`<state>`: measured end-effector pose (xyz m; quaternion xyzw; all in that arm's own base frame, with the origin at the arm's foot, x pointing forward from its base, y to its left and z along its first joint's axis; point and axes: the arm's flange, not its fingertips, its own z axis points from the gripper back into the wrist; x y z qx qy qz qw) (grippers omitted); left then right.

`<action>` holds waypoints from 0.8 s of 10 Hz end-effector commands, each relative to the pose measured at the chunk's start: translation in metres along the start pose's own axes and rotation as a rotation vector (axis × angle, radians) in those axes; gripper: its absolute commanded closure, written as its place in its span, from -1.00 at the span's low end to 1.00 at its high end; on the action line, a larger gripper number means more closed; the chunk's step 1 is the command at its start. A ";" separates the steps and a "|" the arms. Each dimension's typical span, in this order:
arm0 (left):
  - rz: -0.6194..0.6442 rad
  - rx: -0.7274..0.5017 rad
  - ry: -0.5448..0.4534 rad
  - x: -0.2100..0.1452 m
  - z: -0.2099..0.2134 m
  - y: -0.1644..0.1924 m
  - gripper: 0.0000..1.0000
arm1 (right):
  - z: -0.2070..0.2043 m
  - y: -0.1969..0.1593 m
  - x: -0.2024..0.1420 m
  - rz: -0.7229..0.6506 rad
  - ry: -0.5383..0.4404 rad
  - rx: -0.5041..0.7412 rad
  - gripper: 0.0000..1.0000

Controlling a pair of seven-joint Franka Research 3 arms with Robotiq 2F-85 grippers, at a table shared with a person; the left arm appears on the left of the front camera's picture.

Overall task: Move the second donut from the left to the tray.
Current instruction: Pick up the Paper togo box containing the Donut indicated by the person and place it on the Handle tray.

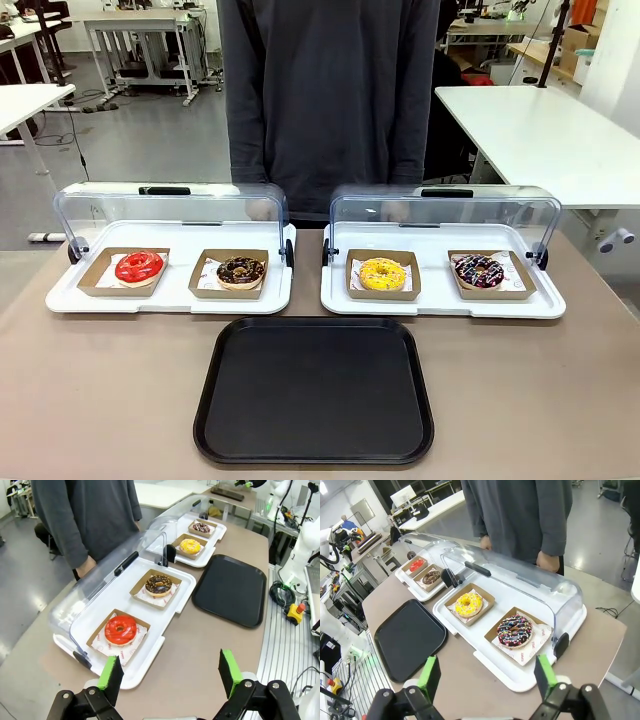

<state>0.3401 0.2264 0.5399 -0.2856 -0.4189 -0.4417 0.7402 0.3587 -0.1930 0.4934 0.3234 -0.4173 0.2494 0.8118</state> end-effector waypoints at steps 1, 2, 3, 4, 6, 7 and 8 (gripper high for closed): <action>-0.012 -0.004 -0.013 0.001 0.000 -0.001 -1.00 | -0.001 -0.001 0.002 0.014 -0.024 0.005 -1.00; -0.012 -0.004 -0.013 0.001 0.000 -0.001 -1.00 | -0.001 -0.001 0.002 0.014 -0.024 0.005 -1.00; -0.012 -0.004 -0.013 0.001 0.000 -0.001 -1.00 | -0.001 -0.001 0.002 0.014 -0.024 0.005 -1.00; -0.012 -0.004 -0.013 0.001 0.000 -0.001 -1.00 | -0.001 -0.001 0.002 0.014 -0.024 0.005 -1.00; -0.012 -0.004 -0.013 0.001 0.000 -0.001 -1.00 | -0.001 -0.001 0.002 0.014 -0.024 0.005 -1.00; -0.012 -0.004 -0.013 0.001 0.000 -0.001 -1.00 | -0.001 -0.001 0.002 0.014 -0.024 0.005 -1.00; -0.012 -0.004 -0.013 0.001 0.000 -0.001 -1.00 | -0.001 -0.001 0.002 0.014 -0.024 0.005 -1.00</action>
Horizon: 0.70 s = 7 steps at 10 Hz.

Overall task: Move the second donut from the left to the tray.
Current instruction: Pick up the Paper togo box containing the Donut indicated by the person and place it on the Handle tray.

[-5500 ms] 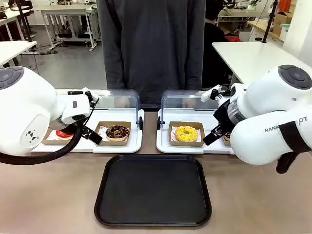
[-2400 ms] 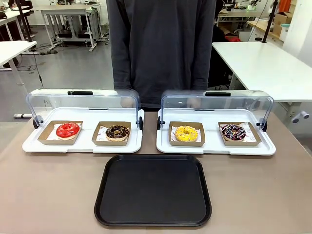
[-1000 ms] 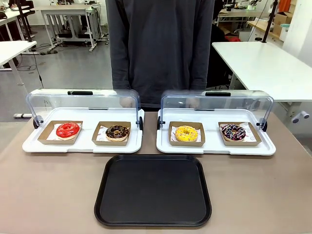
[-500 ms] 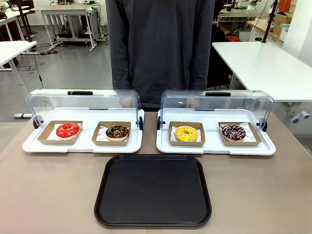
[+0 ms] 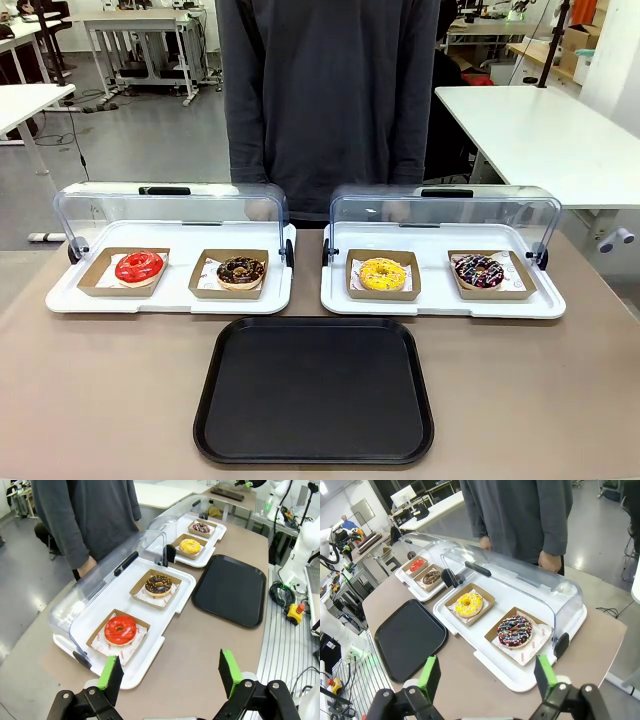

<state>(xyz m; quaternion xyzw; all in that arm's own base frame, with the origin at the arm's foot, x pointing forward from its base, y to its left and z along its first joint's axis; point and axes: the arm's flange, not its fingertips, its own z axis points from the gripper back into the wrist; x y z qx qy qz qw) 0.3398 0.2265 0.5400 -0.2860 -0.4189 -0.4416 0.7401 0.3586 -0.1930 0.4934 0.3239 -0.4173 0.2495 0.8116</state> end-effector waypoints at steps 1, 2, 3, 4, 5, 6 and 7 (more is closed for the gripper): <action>-0.012 -0.003 -0.012 0.001 0.000 -0.001 -1.00 | -0.001 -0.001 0.002 0.014 -0.023 0.004 -1.00; -0.012 -0.003 -0.012 0.001 0.000 -0.001 -1.00 | -0.001 -0.001 0.002 0.014 -0.023 0.004 -1.00; -0.012 -0.003 -0.012 0.001 0.000 -0.001 -1.00 | -0.001 -0.001 0.002 0.014 -0.023 0.004 -1.00; -0.012 -0.003 -0.012 0.001 0.000 -0.001 -1.00 | -0.001 -0.001 0.002 0.014 -0.023 0.004 -1.00; -0.012 -0.003 -0.012 0.001 0.000 -0.001 -1.00 | -0.001 -0.001 0.002 0.014 -0.023 0.004 -1.00; -0.012 -0.003 -0.012 0.001 0.000 -0.001 -1.00 | -0.001 -0.001 0.002 0.014 -0.023 0.004 -1.00; -0.012 -0.003 -0.012 0.001 0.000 -0.001 -1.00 | -0.001 -0.001 0.002 0.014 -0.023 0.004 -1.00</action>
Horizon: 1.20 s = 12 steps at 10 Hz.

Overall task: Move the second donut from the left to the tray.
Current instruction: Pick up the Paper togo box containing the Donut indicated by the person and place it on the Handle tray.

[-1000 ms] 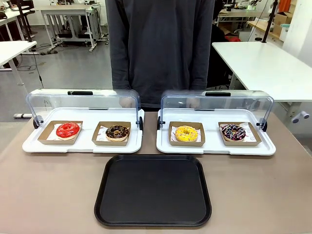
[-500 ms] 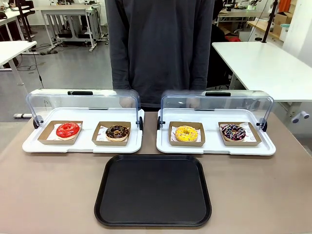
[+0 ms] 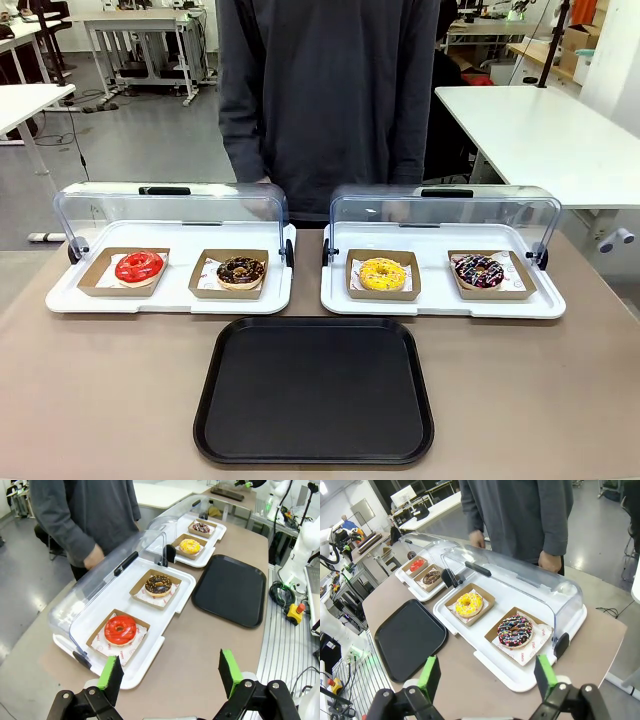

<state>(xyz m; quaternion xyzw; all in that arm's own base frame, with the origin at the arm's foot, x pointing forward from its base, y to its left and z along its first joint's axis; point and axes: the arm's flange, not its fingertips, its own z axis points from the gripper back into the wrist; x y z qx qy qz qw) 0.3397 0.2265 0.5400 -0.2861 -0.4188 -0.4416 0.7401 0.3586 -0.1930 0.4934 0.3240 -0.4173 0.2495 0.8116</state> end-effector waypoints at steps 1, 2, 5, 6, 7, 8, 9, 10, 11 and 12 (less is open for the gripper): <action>-0.012 -0.003 -0.012 0.001 0.000 -0.001 -1.00 | -0.001 -0.001 0.002 0.014 -0.023 0.004 -1.00; -0.012 -0.003 -0.012 0.001 0.000 -0.001 -1.00 | -0.001 -0.001 0.002 0.014 -0.023 0.004 -1.00; -0.012 -0.003 -0.012 0.001 0.000 -0.001 -1.00 | -0.001 -0.001 0.002 0.014 -0.023 0.004 -1.00; -0.012 -0.003 -0.012 0.001 0.000 -0.001 -1.00 | -0.001 -0.001 0.002 0.014 -0.023 0.004 -1.00; -0.012 -0.003 -0.012 0.001 0.000 -0.001 -1.00 | -0.001 -0.001 0.002 0.014 -0.023 0.004 -1.00; -0.012 -0.003 -0.012 0.001 0.000 -0.001 -1.00 | -0.001 -0.001 0.002 0.014 -0.023 0.004 -1.00; -0.012 -0.003 -0.012 0.001 0.000 -0.001 -1.00 | -0.001 -0.001 0.002 0.014 -0.023 0.004 -1.00; -0.012 -0.003 -0.012 0.001 0.000 -0.001 -1.00 | -0.001 -0.001 0.002 0.014 -0.023 0.004 -1.00; -0.012 -0.003 -0.012 0.001 0.000 -0.001 -1.00 | -0.001 -0.001 0.002 0.014 -0.023 0.004 -1.00; -0.012 -0.003 -0.012 0.001 0.000 -0.001 -1.00 | -0.001 -0.001 0.002 0.014 -0.023 0.004 -1.00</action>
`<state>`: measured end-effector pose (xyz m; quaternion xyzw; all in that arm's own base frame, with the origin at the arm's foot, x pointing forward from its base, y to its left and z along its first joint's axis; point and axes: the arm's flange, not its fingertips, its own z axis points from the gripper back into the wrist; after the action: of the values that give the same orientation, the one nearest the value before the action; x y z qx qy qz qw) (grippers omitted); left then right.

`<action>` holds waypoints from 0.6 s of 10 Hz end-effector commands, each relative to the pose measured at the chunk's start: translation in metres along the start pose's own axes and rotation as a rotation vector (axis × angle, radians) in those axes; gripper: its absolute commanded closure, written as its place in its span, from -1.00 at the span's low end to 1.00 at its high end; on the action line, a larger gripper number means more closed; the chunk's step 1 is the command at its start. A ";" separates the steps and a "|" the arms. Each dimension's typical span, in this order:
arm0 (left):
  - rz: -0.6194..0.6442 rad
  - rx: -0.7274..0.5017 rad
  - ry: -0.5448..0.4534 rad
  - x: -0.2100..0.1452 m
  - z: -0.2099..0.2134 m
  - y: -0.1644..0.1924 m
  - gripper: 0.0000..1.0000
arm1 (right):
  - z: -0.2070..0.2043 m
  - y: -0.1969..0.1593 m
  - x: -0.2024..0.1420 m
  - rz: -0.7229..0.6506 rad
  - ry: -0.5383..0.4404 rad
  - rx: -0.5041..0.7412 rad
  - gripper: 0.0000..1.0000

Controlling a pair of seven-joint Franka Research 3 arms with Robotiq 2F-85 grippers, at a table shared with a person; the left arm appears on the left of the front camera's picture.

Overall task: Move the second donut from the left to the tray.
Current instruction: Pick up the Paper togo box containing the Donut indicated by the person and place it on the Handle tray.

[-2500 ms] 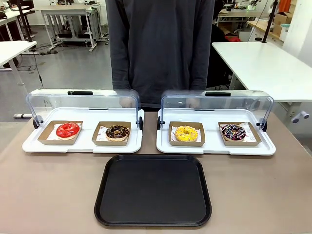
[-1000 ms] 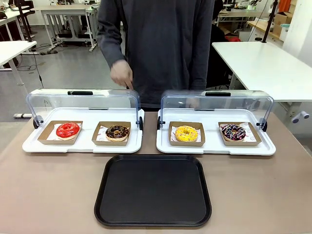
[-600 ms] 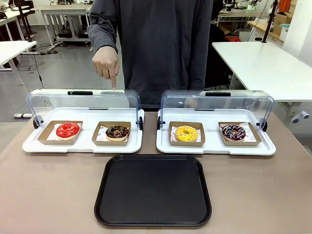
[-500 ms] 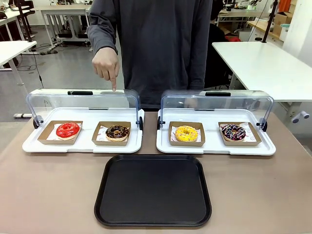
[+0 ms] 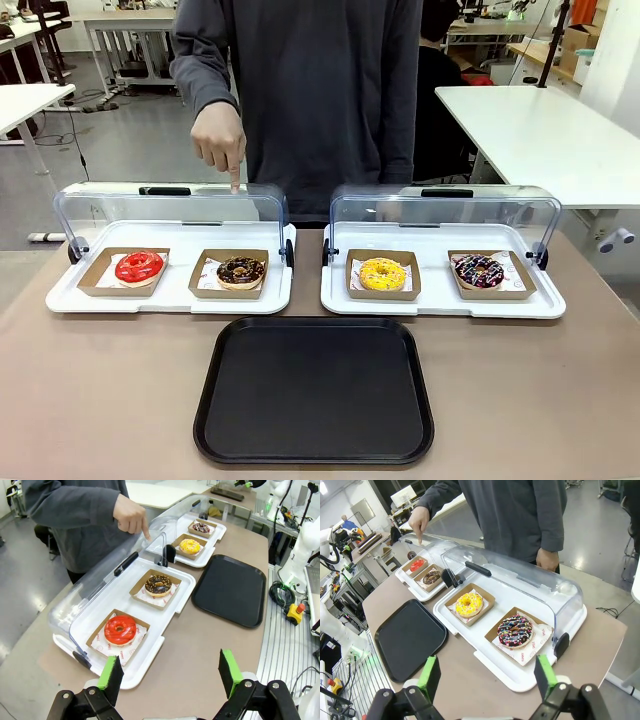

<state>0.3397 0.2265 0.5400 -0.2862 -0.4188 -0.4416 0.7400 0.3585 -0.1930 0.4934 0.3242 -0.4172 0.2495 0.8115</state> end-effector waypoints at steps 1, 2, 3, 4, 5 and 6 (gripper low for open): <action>-0.012 -0.002 -0.012 0.001 0.000 -0.001 -1.00 | -0.001 -0.001 0.002 0.014 -0.023 0.003 -1.00; -0.012 -0.002 -0.012 0.001 0.000 -0.001 -1.00 | -0.001 -0.001 0.002 0.014 -0.023 0.003 -1.00; -0.012 -0.002 -0.012 0.001 0.000 -0.001 -1.00 | -0.001 -0.001 0.002 0.014 -0.023 0.003 -1.00; -0.012 -0.002 -0.012 0.001 0.000 -0.001 -1.00 | -0.001 -0.001 0.002 0.014 -0.023 0.003 -1.00; -0.012 -0.002 -0.012 0.001 0.000 -0.001 -1.00 | -0.001 -0.001 0.002 0.014 -0.023 0.003 -1.00; -0.012 -0.002 -0.012 0.001 0.000 -0.001 -1.00 | -0.001 -0.001 0.002 0.014 -0.023 0.003 -1.00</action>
<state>0.3396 0.2265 0.5400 -0.2863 -0.4188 -0.4416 0.7400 0.3585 -0.1930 0.4934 0.3242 -0.4172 0.2495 0.8115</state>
